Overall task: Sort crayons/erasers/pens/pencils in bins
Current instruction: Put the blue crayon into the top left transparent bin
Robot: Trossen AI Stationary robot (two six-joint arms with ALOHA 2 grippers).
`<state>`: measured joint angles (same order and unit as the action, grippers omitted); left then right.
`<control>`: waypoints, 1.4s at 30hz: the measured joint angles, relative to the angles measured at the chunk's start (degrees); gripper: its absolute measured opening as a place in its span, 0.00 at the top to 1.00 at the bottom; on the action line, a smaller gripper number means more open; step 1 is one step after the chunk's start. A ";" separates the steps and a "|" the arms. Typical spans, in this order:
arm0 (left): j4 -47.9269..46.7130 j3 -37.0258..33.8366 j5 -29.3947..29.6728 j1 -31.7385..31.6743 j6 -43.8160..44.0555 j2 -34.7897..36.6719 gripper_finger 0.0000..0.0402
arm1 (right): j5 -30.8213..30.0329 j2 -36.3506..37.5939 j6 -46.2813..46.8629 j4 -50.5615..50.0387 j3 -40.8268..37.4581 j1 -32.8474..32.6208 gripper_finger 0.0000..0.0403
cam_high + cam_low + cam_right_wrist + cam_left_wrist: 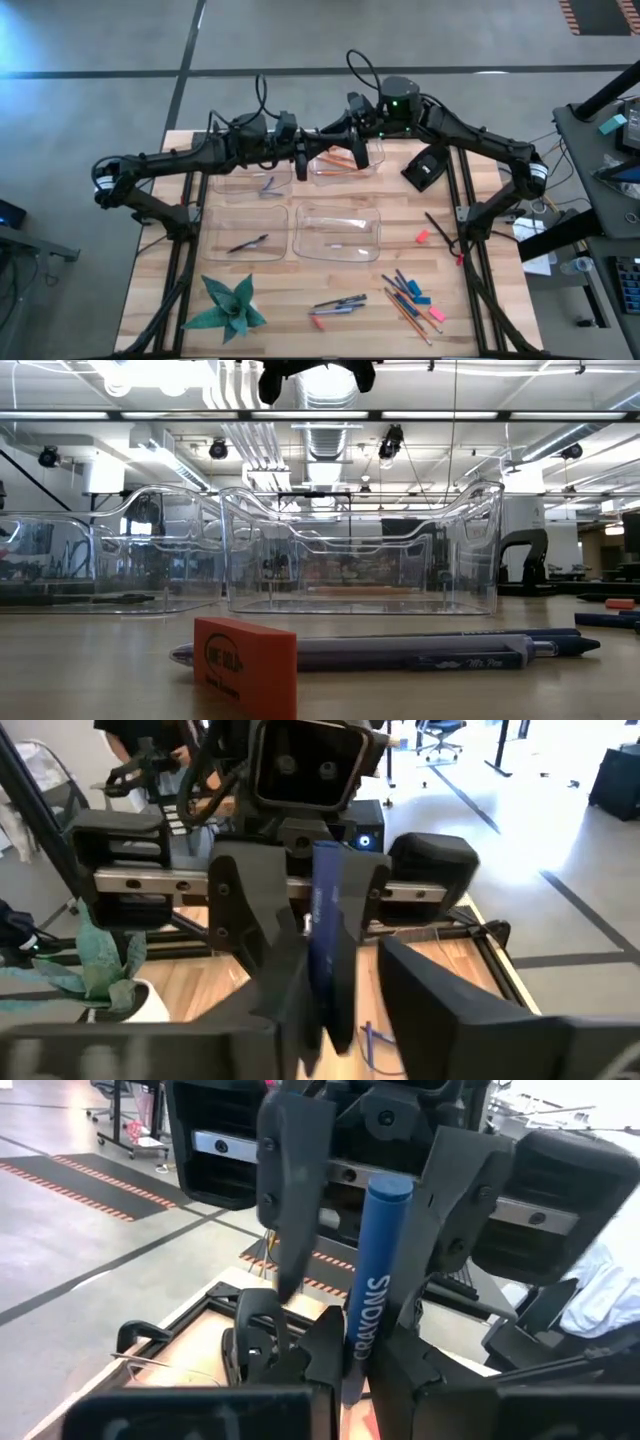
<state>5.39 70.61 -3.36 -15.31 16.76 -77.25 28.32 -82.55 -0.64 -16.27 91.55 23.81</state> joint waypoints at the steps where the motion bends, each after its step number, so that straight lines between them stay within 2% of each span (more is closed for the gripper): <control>1: -0.17 0.00 -0.02 0.00 0.76 0.00 0.96 | -0.03 0.30 0.03 -1.21 0.17 0.39 0.67; 5: -4.18 0.00 0.02 -0.31 0.94 0.36 0.96 | -0.26 0.72 -0.32 -11.42 3.59 2.33 0.57; 8: -10.22 0.00 0.10 -1.11 0.93 1.21 0.96 | -2.45 0.79 -1.61 -22.63 6.94 3.44 0.55; 15: -36.73 0.00 1.05 -5.43 2.41 5.82 0.96 | -13.19 0.79 -1.32 -49.17 8.45 3.50 0.57; 19: -53.30 -0.17 7.60 -6.47 2.85 6.80 0.96 | -18.15 0.88 1.09 -60.00 7.27 3.29 0.58; 22: -60.10 -1.81 14.85 -6.49 5.41 6.17 0.96 | -23.40 1.47 3.35 -62.62 4.64 3.09 0.60; 29: -59.06 -11.15 17.37 -6.50 6.96 5.95 0.96 | -25.31 3.78 11.32 -62.49 -4.45 2.69 0.62; 31: -57.48 -14.04 19.16 -6.85 7.28 5.95 0.96 | -25.29 4.30 13.27 -62.41 -7.40 2.61 0.62; 36: -51.28 -20.21 19.39 -8.46 8.50 5.95 0.96 | -25.33 5.38 17.61 -62.82 -15.30 2.59 0.62; 42: -48.03 -23.22 18.91 -10.59 8.84 5.88 0.96 | -25.13 7.55 22.04 -62.69 -24.65 2.32 0.63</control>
<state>-42.64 47.39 15.55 -25.90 25.61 -71.37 3.18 -74.99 21.40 -78.96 66.90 26.13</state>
